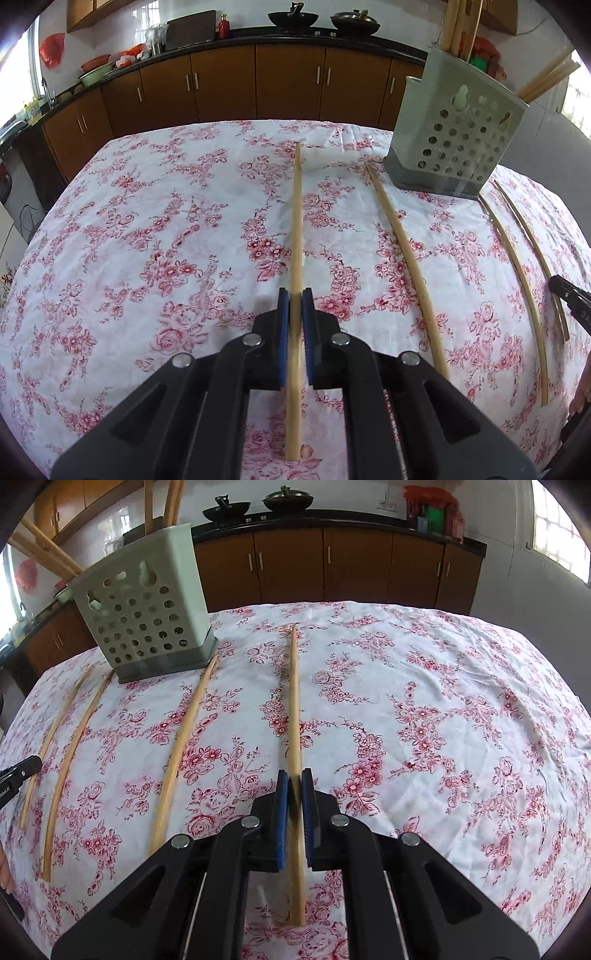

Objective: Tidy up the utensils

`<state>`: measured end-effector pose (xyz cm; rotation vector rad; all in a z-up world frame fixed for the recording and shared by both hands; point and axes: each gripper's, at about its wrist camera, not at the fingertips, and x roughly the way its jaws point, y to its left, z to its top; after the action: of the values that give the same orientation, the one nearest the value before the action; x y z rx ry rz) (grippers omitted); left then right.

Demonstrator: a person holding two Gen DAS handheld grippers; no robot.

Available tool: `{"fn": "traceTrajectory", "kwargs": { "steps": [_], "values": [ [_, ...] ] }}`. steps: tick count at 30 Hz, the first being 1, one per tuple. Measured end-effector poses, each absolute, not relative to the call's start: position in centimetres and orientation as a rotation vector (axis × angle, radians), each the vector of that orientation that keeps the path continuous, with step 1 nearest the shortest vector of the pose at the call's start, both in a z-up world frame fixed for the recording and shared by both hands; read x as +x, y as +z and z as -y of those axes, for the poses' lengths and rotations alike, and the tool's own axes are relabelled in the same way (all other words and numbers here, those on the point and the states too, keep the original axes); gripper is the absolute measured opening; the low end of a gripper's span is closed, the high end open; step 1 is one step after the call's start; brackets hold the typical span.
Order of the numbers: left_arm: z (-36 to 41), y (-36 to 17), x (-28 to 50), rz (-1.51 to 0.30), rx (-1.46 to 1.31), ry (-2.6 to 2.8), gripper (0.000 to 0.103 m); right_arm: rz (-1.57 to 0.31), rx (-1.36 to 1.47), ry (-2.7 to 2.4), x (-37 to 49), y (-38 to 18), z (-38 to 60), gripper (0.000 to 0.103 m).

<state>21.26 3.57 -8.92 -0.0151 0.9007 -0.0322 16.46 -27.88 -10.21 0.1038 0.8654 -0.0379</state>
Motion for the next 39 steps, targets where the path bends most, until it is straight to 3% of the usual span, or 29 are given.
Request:
{"fn": "traceTrajectory", "kwargs": {
  "steps": [39],
  "values": [
    [-4.02,-9.18,21.24,-0.901,-0.073,-0.055,0.01,-0.865,0.11,-0.037,16.44,-10.24,27.91,0.009]
  ]
}}
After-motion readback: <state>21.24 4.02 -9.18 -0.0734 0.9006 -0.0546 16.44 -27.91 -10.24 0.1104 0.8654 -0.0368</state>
